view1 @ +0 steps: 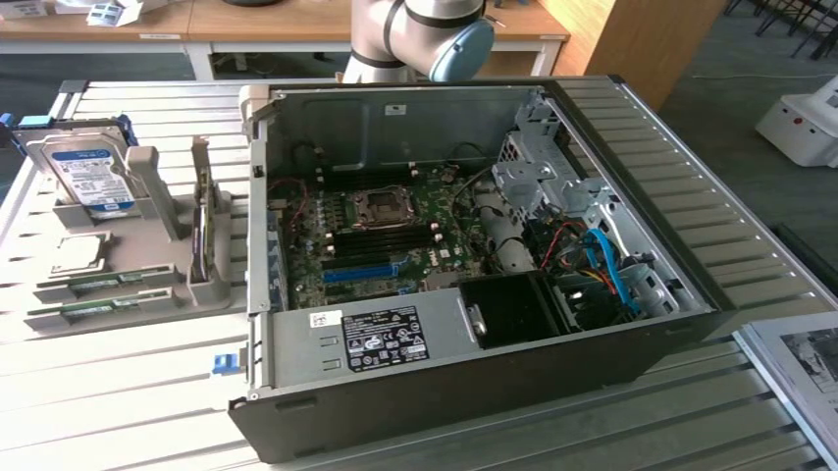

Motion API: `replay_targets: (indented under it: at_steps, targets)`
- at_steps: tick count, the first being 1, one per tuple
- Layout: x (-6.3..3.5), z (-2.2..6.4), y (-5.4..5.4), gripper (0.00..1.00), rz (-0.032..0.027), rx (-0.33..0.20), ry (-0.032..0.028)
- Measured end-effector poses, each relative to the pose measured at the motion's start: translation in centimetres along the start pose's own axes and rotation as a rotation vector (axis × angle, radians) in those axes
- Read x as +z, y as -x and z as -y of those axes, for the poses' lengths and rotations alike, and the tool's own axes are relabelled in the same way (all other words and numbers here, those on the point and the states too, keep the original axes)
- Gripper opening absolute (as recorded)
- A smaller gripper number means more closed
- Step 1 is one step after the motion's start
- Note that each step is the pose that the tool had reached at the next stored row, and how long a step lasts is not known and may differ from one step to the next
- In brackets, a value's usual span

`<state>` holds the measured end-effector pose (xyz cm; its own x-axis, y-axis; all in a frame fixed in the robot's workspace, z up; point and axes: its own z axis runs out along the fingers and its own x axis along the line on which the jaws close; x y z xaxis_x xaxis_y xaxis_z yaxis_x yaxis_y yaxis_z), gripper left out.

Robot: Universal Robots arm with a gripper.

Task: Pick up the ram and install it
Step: 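Pick up the ram and move it above insertion slot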

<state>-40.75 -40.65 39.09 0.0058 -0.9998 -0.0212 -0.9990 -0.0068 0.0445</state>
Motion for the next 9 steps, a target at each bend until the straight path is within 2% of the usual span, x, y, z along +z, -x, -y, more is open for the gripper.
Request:
replay_targets:
  at_steps: [9]
  targets:
    - [-0.04, 1.06, -0.01, 0.10, -0.0002, -0.006, 0.0001]
